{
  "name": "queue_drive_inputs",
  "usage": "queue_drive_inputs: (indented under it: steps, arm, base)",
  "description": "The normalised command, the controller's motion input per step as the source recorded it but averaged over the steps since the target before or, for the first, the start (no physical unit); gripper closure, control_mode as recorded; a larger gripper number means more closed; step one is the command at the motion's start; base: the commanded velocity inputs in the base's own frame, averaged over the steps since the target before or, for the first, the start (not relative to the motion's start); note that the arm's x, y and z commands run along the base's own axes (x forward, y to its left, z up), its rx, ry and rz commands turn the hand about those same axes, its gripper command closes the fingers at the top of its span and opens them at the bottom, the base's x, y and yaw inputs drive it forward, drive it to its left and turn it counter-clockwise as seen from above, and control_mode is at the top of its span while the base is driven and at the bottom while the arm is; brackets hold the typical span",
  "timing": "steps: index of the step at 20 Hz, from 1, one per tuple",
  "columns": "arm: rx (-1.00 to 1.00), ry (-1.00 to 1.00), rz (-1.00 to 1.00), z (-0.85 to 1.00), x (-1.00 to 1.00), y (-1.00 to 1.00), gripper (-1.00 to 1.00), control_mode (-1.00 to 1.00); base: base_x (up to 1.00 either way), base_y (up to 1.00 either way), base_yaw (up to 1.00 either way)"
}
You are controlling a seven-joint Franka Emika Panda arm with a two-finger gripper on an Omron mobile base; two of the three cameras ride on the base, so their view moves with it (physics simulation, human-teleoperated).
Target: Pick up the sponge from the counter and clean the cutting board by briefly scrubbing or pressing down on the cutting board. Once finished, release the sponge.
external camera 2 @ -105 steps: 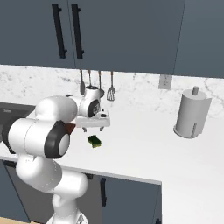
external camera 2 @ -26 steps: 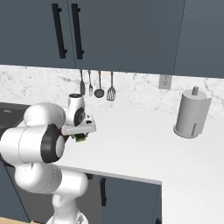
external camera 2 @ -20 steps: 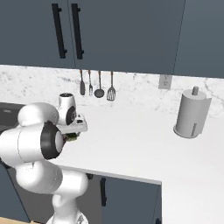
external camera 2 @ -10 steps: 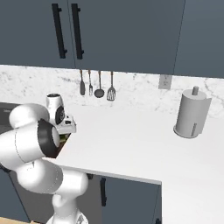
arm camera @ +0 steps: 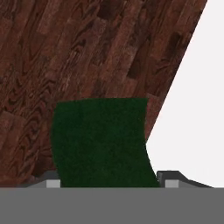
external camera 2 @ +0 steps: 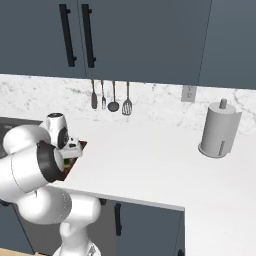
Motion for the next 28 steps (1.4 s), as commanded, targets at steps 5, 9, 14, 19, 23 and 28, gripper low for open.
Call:
queue_drive_inputs:
  steps: [5, 9, 14, 19, 23, 28]
  arm:
    - [0.0, 0.03, 0.0, -0.15, 0.0, 0.36, 1.0, -1.0]
    - [0.0, 0.01, 0.0, -0.2, -0.04, 0.06, 1.0, -1.0]
    - [0.0, 0.0, 0.0, -0.25, 0.0, 0.0, 1.0, -1.0]
    - [0.0, 0.0, 0.0, -0.28, 0.0, 0.05, 1.0, -1.0]
    - [0.0, 0.0, 0.0, -0.05, 0.06, 0.05, 1.0, -1.0]
    - [0.0, 0.0, -0.01, 0.04, 0.31, 0.0, 1.0, -1.0]
  base:
    - [0.0, 0.0, 0.0]
    - [0.0, 0.0, 0.0]
    - [0.0, 0.0, 0.0]
    - [0.0, 0.0, 0.0]
    - [0.0, 0.0, 0.0]
    - [0.0, 0.0, 0.0]
